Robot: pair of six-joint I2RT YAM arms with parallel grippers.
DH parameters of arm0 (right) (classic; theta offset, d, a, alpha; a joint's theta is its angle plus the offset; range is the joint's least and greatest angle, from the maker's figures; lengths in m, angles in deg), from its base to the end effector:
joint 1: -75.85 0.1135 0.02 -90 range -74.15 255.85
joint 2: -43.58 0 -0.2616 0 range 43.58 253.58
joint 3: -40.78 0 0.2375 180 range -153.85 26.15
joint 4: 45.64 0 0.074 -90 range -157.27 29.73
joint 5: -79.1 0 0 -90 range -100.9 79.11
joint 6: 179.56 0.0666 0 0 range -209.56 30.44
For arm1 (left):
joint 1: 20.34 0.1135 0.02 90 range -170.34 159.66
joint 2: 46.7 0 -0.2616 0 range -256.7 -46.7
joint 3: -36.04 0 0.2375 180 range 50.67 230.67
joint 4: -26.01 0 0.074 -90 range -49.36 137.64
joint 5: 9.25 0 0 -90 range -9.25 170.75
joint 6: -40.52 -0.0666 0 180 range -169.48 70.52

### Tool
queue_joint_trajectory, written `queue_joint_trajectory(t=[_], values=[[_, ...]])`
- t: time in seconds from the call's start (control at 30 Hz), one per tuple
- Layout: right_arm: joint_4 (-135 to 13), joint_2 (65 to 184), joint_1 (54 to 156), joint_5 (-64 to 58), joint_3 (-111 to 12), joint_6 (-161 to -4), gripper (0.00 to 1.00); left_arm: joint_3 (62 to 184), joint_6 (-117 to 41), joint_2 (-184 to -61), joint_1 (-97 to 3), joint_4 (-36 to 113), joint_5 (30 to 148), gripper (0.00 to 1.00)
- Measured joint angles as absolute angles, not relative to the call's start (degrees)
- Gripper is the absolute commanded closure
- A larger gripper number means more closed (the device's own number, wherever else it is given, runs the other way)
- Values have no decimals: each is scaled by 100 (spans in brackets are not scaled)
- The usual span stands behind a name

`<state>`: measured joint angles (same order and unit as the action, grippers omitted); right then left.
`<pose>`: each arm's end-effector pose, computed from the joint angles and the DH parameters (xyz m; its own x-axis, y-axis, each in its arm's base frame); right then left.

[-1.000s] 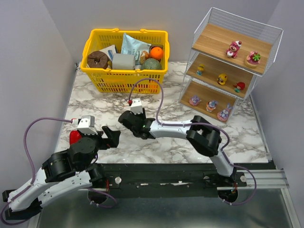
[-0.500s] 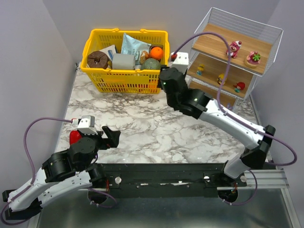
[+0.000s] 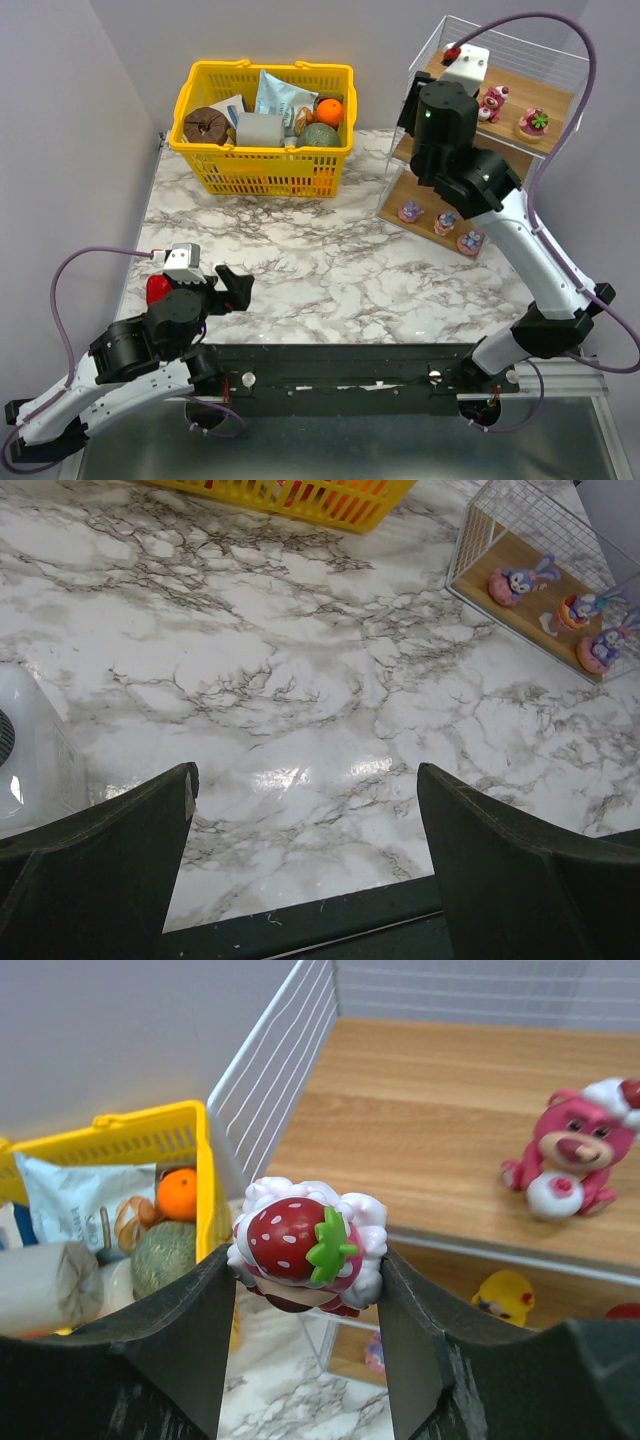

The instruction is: Place and organize the plastic toys onto the shelf

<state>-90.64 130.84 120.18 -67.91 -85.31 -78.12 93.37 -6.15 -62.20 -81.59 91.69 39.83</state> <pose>0.2552 0.1712 0.5119 -0.0325 0.1192 -0.9923 0.2270 0.9678 0.1088 0.0664 -0.0304 0.2915 -0.3983 -0.3519 -0.8470 0.1388 0.8897 -0.4349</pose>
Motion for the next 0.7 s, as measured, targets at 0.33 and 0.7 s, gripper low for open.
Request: queue_joint_trajectory(t=[0.33, 0.7], values=[[-9781, 13758, 11349, -6321, -9700, -7841, 83, 9337, -617, -6242, -8159, 9169, 3983, 1], [-10367, 13994, 10982, -5698, -9790, -7563, 72, 9337, -617, -6242, -8159, 9167, 3983, 1]])
